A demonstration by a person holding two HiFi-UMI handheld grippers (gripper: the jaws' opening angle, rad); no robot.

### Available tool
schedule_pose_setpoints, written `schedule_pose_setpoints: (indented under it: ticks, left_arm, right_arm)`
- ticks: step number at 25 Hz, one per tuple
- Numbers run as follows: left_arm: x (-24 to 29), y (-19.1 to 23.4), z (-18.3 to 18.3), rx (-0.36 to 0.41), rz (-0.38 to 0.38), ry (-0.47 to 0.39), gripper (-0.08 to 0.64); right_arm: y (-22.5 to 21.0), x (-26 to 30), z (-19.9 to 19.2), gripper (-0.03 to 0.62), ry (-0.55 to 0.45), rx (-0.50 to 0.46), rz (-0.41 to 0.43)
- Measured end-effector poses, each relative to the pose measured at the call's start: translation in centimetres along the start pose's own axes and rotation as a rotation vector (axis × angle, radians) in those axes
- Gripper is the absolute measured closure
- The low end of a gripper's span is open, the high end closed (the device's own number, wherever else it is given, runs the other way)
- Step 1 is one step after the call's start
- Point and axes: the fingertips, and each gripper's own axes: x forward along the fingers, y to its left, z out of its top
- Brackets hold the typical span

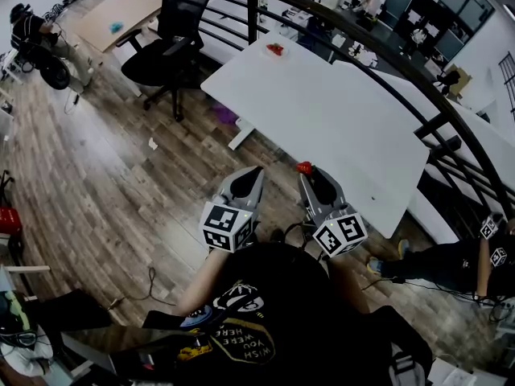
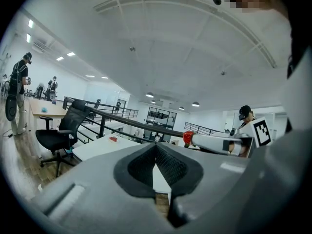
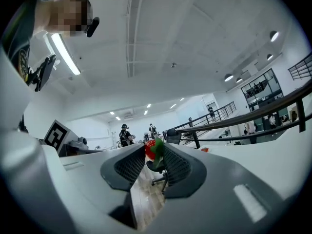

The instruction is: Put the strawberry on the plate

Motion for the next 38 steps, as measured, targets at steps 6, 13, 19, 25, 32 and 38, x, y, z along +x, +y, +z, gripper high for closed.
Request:
schedule_pose_setpoints:
  ticks: [6, 13, 19, 25, 32, 38]
  left_arm:
    - [-0.5, 0.9, -0.1, -0.003, -0.008, 0.0, 0.554]
    - [-1.5, 3.1, -0.9, -0.003, -0.015, 0.023, 0.554]
    - [-1.0, 4.0, -1.1, 0.023, -0.013, 0.038, 0.552]
    - [2.4, 4.9, 0.5, -0.006, -0.032, 0.005, 0.56]
    - [7.3, 4.4, 3.0, 0.009, -0.006, -0.023, 0.56]
    - [10.6, 3.7, 3.1, 0.017, 0.055, -0.018, 0.56]
  right_arm:
    - [0.7, 0.4, -0.4, 0.474, -0.003, 0.016, 0.004]
    - [1.8, 1.7, -2.0, 0.474, 0.035, 0.04, -0.02]
    - [2.5, 2.8, -2.4, 0.474, 0.052, 0.055, -0.01]
    - [0.0, 5.9, -1.3, 0.474, 0.052, 0.039, 0.013]
    - [-4.3, 7.6, 1.0, 0.474, 0.029, 0.022, 0.04]
    - [-7.8, 8.4, 0.8, 0.474, 0.048, 0.045, 0.061]
